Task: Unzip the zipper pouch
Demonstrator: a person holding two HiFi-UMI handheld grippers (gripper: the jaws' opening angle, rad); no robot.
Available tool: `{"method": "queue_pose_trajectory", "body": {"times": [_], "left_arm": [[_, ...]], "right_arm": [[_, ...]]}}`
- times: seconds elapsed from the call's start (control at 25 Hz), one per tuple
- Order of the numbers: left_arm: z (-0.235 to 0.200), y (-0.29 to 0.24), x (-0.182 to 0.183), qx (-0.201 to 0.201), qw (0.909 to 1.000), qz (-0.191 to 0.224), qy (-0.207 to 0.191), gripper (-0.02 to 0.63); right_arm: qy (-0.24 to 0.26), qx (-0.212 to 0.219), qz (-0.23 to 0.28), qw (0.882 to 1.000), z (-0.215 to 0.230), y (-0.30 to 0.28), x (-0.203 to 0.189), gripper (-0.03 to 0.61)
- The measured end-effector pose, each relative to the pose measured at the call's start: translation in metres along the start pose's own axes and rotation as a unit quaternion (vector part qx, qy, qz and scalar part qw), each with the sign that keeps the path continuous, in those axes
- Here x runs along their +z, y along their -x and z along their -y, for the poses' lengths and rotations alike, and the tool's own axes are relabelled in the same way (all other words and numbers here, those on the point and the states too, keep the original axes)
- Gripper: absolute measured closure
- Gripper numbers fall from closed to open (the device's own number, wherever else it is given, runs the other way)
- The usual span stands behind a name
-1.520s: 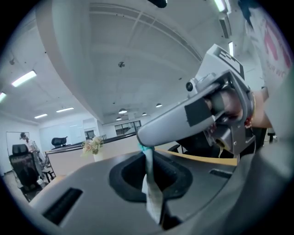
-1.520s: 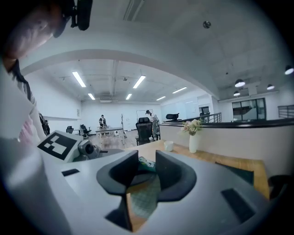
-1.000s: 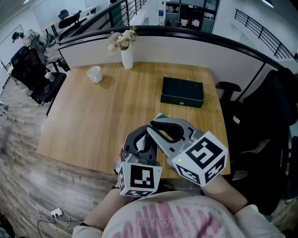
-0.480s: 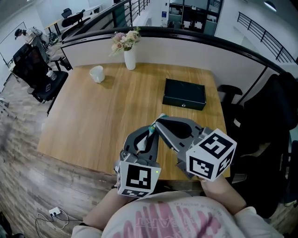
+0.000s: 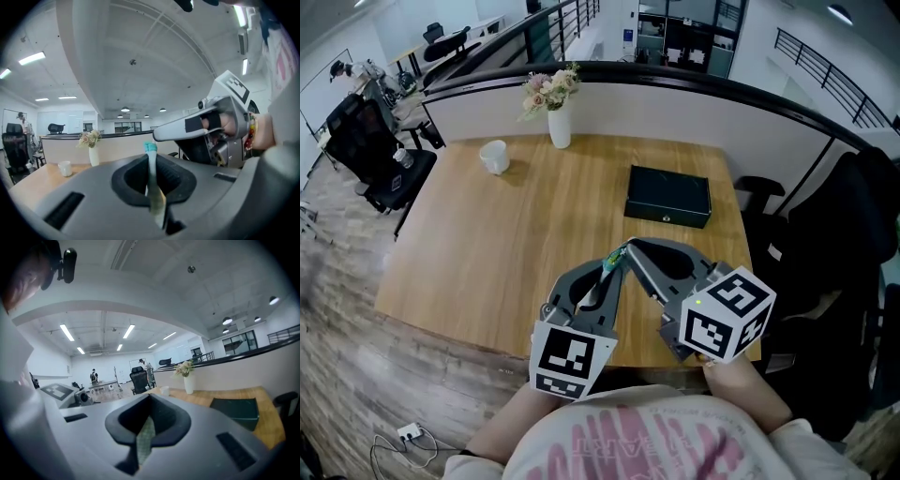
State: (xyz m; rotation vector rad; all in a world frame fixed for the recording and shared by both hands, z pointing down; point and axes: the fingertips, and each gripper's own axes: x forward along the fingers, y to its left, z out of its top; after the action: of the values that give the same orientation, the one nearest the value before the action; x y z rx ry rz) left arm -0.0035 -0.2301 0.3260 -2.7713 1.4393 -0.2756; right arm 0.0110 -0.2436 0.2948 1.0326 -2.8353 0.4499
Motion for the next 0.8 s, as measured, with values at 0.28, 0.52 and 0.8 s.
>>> {"method": "queue_pose_trajectory", "body": {"times": [0.28,0.52,0.8], "left_arm": [[0.001,-0.002,0.005,-0.005,0.9999,0.013,0.007,0.603],[0.004,0.0,0.009,-0.01,0.9996,0.022,0.016,0.604],[0.002,0.003,0.01,-0.011,0.9995,0.025,0.014,0.603]], "right_arm": [[-0.006,-0.004,0.004,1.0,0.007,0.003,0.001,0.578],[-0.015,-0.029,-0.001,0.999,0.021,0.007,-0.006,0.578],[-0.025,-0.04,-0.005,0.999,0.03,0.007,-0.014,0.578]]}}
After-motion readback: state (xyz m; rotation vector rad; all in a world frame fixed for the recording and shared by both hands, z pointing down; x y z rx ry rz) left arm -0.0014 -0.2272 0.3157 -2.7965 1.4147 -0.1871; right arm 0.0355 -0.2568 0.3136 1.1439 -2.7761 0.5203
